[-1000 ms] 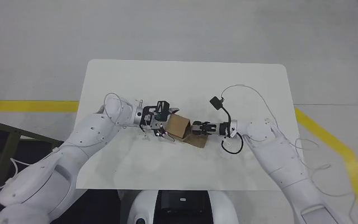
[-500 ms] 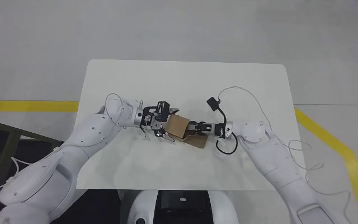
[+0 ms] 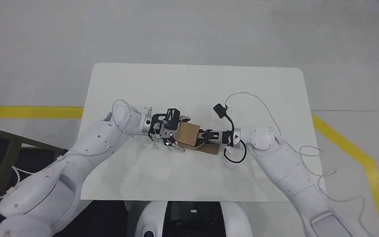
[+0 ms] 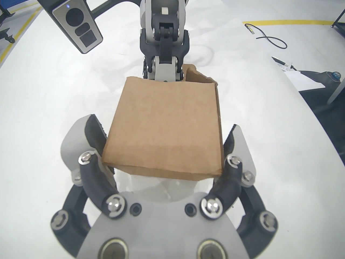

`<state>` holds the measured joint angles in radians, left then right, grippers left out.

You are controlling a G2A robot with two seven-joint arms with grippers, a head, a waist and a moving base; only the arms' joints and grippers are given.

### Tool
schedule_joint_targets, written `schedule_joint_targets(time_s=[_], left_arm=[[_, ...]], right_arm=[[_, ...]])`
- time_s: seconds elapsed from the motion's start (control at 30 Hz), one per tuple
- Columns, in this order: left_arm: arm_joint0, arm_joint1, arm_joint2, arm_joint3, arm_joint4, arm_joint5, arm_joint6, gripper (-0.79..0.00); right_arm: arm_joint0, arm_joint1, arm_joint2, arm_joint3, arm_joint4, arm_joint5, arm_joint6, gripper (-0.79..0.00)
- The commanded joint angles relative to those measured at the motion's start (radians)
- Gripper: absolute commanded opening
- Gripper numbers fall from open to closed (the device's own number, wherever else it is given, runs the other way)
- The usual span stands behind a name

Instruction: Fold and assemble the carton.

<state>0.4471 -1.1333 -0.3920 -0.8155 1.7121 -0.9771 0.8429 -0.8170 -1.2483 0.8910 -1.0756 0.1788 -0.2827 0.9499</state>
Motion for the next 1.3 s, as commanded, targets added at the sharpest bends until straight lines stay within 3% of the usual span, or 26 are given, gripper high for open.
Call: schedule_joint_targets(time_s=[0.0,0.2,0.67,0.93,1.27], left_arm=[[0.000,0.000,0.001,-0.001,0.001,0.000,0.000,0.000],[-0.001,0.001,0.003,0.000,-0.002,-0.001,-0.001,0.000],[-0.001,0.005,0.002,0.004,-0.006,-0.004,-0.004,0.000],[0.001,0.005,0.002,0.004,-0.011,-0.006,-0.006,0.000],[0.001,0.004,0.005,0.001,-0.009,-0.004,-0.004,0.000]], right_arm=[[0.004,-0.003,-0.003,0.007,0.004,-0.005,0.002,-0.785],[0.016,0.002,0.014,0.022,0.000,-0.029,0.033,-0.785],[-0.072,0.068,0.180,-0.063,-0.075,0.003,0.045,-0.785],[-0.110,0.063,0.147,-0.113,-0.048,0.023,0.060,-0.785],[-0.063,0.043,0.107,-0.067,-0.032,0.020,0.009,-0.785]])
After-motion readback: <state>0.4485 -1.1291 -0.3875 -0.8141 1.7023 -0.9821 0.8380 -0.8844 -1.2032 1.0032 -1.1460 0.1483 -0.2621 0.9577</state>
